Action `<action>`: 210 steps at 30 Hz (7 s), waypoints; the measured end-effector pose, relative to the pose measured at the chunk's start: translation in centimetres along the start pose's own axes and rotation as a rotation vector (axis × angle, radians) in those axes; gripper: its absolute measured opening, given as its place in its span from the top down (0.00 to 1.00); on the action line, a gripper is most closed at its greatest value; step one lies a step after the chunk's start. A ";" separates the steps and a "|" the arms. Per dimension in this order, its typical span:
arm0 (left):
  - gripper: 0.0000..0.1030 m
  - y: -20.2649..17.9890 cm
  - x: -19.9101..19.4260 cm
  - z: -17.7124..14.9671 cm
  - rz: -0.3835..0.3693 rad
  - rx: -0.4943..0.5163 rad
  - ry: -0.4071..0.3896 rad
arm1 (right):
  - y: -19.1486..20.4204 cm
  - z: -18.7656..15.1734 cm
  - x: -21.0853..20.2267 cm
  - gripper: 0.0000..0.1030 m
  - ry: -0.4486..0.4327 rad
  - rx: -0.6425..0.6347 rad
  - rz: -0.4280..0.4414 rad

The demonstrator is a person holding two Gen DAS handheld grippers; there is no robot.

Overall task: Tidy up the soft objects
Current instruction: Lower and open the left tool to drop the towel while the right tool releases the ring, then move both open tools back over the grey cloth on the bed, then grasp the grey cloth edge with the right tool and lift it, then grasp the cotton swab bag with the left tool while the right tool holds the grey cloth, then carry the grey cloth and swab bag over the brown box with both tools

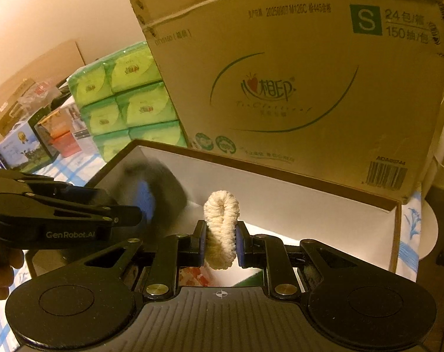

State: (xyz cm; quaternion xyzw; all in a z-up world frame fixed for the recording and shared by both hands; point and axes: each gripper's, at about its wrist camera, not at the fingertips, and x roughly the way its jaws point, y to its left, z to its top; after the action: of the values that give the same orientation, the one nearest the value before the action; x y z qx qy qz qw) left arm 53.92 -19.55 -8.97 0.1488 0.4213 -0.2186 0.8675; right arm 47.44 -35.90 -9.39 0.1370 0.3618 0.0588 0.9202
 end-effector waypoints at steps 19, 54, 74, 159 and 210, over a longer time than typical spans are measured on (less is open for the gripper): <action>0.43 1.7 -3.0 -1.9 -0.003 -0.038 0.011 | 1.0 0.1 -1.2 0.34 -0.059 -0.031 -0.027; 0.43 3.3 -25.4 -28.6 0.170 -0.362 0.047 | 9.1 -19.8 -17.4 0.34 0.158 -0.057 0.216; 0.52 1.6 -23.4 -37.4 0.174 -0.463 0.197 | 8.2 -28.1 -13.7 0.52 0.362 0.095 0.272; 0.64 3.0 -15.0 -28.0 0.047 -0.295 0.106 | 17.1 -18.7 -14.4 0.95 -0.103 -0.528 0.119; 0.86 3.8 -22.8 -20.3 0.087 -0.232 -0.088 | 17.4 -13.4 -19.4 0.96 -0.236 -0.438 0.199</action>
State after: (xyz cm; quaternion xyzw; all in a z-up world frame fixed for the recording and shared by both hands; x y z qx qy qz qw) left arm 29.76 -1.48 -2.73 0.0560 0.3985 -0.1366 0.9052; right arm 23.96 -20.50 -1.06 -0.0248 0.2154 0.2095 0.9535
